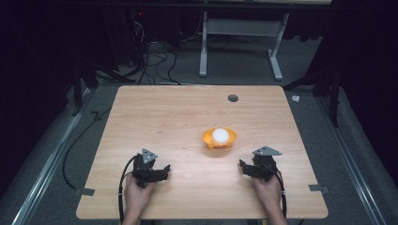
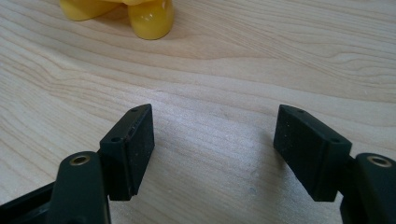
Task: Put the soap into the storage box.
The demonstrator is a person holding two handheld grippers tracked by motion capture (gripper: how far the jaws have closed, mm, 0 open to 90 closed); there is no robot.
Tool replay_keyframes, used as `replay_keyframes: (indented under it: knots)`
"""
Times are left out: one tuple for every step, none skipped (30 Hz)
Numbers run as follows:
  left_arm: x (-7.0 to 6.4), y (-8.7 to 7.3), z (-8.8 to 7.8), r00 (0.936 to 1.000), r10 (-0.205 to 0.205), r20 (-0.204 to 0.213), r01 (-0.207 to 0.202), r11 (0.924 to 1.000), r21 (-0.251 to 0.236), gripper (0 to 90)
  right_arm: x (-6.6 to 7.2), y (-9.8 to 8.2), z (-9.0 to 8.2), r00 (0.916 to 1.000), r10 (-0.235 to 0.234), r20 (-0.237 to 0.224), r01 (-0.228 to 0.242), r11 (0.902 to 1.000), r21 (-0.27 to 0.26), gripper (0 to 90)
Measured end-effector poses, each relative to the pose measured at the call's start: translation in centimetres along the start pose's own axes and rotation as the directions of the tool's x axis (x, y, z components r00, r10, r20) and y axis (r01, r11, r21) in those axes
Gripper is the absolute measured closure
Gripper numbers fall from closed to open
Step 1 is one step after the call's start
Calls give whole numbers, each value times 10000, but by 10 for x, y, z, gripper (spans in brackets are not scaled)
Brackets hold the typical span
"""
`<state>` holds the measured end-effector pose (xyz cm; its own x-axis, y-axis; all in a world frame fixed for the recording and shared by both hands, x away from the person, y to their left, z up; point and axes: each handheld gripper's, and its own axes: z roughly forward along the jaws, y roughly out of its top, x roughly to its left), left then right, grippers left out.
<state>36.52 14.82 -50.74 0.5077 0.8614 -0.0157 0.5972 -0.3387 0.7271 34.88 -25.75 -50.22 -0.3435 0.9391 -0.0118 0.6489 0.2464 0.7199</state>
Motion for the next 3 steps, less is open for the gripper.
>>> replay_keyframes:
  knots:
    - [0, 0, 0, 10000, -3, -1, 3, 10000, -1, 157, 0, 0, 0, 10000, -11, -7, 11, 10000, -2, 297]
    - [0, 0, 0, 10000, -3, -1, 3, 10000, -3, 157, 0, 0, 0, 10000, -23, -16, 23, 10000, -4, 297]
    - [0, 0, 0, 10000, -8, -2, 8, 10000, -3, 157, 0, 0, 0, 10000, -26, -20, 26, 10000, -2, 297]
